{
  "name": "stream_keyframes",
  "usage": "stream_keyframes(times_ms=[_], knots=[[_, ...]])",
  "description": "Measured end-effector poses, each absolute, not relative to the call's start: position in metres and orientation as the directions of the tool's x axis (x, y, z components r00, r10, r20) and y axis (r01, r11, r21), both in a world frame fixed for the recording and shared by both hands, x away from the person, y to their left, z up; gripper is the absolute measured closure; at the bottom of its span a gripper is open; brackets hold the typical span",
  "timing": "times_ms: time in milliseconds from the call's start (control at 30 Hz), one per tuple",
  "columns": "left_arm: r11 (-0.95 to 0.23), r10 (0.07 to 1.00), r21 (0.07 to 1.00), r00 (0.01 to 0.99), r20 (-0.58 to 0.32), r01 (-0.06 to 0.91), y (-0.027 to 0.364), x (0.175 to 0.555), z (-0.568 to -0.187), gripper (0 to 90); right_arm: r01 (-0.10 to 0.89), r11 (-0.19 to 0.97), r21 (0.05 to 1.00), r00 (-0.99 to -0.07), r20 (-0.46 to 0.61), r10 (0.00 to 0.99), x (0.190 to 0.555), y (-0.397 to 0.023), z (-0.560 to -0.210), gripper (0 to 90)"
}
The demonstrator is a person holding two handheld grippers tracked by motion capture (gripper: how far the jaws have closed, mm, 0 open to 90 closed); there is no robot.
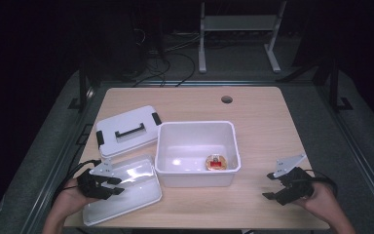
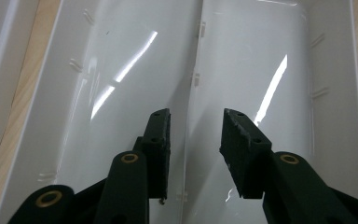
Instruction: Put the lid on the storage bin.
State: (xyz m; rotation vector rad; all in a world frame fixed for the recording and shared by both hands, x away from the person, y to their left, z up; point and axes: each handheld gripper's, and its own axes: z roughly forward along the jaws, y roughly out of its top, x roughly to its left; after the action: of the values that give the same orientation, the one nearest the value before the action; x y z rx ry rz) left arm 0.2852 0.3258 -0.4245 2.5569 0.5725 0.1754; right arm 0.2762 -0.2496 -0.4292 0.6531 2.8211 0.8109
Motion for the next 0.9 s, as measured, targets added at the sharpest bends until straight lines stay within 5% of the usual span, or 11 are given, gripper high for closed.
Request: stream_keyframes(times_ms=[900], knots=[[-0.779,0.432,0.470,0.899,-0.075,0.414,0.325,0.295,-0.431,89.1,0.371,0.709,0.600,-0.875,-0.029,0.483,0.270,-0.252,-0.435,30.9]])
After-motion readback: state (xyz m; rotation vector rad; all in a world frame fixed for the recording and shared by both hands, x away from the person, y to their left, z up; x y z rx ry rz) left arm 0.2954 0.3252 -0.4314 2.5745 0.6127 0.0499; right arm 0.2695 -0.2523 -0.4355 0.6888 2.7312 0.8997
